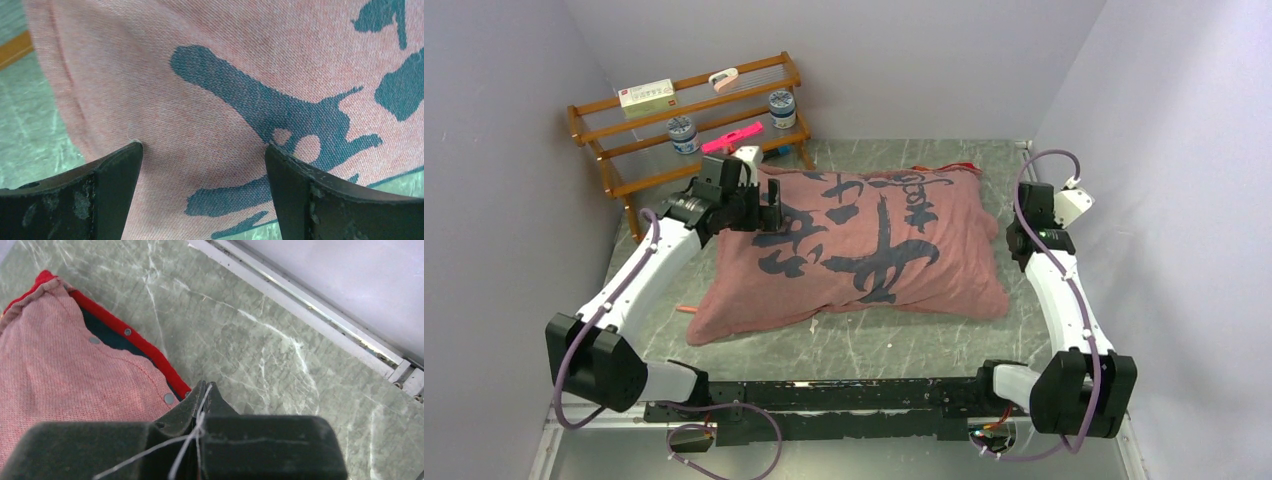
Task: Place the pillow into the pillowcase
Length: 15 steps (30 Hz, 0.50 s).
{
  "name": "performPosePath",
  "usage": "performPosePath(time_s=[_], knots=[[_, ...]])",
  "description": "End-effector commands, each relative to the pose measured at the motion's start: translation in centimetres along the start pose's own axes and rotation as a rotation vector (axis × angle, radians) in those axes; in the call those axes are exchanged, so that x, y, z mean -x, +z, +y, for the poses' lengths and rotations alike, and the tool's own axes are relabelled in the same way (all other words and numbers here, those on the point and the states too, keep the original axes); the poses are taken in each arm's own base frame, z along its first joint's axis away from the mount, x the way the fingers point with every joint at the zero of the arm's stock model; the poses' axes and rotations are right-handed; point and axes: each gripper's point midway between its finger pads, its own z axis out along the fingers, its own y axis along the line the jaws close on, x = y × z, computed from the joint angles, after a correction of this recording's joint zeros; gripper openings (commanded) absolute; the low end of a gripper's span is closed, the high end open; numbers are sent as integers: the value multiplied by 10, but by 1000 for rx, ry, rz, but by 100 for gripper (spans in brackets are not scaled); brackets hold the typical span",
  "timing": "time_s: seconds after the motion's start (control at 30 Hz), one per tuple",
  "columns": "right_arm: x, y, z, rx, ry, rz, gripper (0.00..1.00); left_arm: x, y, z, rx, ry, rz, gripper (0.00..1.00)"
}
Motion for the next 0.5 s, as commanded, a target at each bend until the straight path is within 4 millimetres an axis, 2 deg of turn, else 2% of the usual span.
performPosePath(time_s=[0.0,0.07,0.13,0.17,0.2,0.23,0.3,0.37,0.4,0.47], knots=[[-20,11,7,38,-23,43,0,-17,16,-13,-94,67,80,97],[-26,10,12,64,-29,77,1,-29,25,-8,-77,67,116,97],[-28,7,18,107,-32,91,15,-38,31,-6,-77,62,127,97],[-26,5,20,123,-33,87,20,-39,34,-6,-80,58,121,94],[-23,1,21,135,-30,79,23,-41,36,-4,-73,55,114,88],[-20,-1,21,141,-31,72,26,-41,39,-3,-69,52,102,80],[-15,-7,23,163,-32,65,29,-41,43,0,-54,45,94,54],[-12,-15,28,201,-32,69,31,-38,45,2,-36,33,87,17],[-11,-19,29,217,-31,70,33,-36,45,3,-29,31,82,7],[-10,-26,32,243,-31,74,35,-28,41,4,-11,29,60,5]])
